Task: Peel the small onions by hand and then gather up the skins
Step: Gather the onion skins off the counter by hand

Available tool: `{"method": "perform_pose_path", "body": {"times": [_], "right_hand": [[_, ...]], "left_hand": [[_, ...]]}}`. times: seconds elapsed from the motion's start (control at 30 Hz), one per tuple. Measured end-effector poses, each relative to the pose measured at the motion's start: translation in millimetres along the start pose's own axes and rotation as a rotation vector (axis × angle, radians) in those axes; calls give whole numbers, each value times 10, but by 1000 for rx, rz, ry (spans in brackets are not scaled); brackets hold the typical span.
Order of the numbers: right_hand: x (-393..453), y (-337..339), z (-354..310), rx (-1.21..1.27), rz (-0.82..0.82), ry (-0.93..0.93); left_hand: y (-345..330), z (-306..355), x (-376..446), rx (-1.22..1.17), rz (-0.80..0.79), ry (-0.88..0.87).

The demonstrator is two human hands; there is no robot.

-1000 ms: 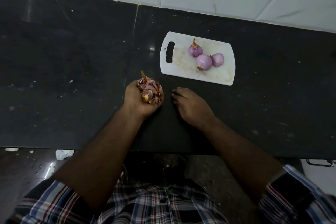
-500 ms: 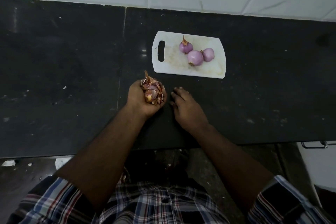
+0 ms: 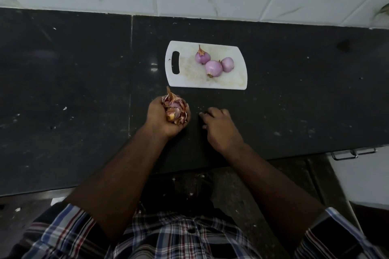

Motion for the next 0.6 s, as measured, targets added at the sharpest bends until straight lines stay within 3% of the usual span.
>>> {"method": "perform_pose_path", "body": {"times": [0.1,0.47,0.53,0.6], "right_hand": [[-7,65,-137,-27,39,43],[-57,94,-309,-158,-63,115],[14,126,-110,-149,-61,38],[136,264,373,59,-11,-239]], "left_hand": [[-9,-19,-13,9,-9,14],[47,45,-49,79,4,-6],[61,61,-33,94,7,-8],[58,72,-18,113,-8,-5]]}}
Point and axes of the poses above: each hand's wrist, its own x-axis towards the middle knuckle, its own y-axis out of the back of the hand, z = x × y, the point moved 10 cm from there along x, towards the middle knuckle, and after that the axes turned 7 degrees about -y, right-handed, at the moved point
